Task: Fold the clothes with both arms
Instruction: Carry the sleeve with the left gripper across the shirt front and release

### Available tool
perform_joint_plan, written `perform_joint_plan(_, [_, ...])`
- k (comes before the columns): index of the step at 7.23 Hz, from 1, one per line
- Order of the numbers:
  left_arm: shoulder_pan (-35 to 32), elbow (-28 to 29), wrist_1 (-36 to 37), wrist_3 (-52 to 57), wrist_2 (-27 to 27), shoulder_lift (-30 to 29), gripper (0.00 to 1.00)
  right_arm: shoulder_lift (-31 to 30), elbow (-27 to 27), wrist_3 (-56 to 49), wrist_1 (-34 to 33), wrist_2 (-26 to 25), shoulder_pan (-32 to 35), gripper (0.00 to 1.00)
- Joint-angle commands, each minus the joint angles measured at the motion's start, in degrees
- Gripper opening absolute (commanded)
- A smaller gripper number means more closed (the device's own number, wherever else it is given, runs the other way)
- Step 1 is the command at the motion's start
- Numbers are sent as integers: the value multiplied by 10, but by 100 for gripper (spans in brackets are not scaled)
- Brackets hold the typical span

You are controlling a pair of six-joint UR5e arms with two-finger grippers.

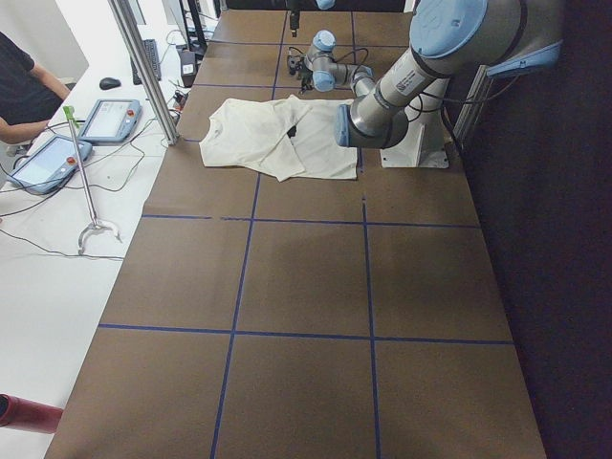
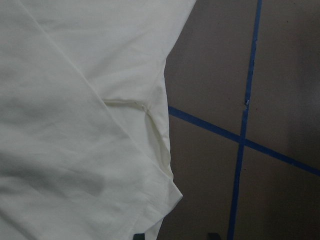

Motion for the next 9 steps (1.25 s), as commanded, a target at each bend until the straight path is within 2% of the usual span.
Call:
perform_joint_plan(1, [-16, -59, 44, 17, -8, 37, 100, 1, 3, 26, 37, 13, -7, 100])
perform_joint_plan(2, [-35, -117, 109, 62, -47, 69, 100, 1, 6, 80, 75, 12, -31, 100])
perform_joint_plan(3, [-53, -191, 151, 87, -71, 126, 100, 1, 6, 161, 132, 0, -61, 100])
perform_joint_plan(4, [-68, -272, 201, 127, -89, 176, 100, 2, 12, 225, 172, -24, -98, 100])
perform_joint_plan(5, [-85, -357, 257, 156, -91, 221, 100, 1, 39, 269, 180, -70, -144, 100])
perform_joint_plan(6, [-90, -429, 320, 195, -92, 271, 100, 2, 61, 312, 180, -92, -188, 100])
perform_joint_plan(7, [-93, -498, 348, 236, -91, 336, 100, 1, 89, 380, 181, -143, -248, 100])
perform_joint_plan(8, [-96, -567, 349, 250, -92, 408, 100, 2, 114, 444, 181, -198, -322, 100])
perform_joint_plan(9, [-97, -616, 350, 267, -92, 455, 100, 1, 131, 514, 181, -258, -398, 100])
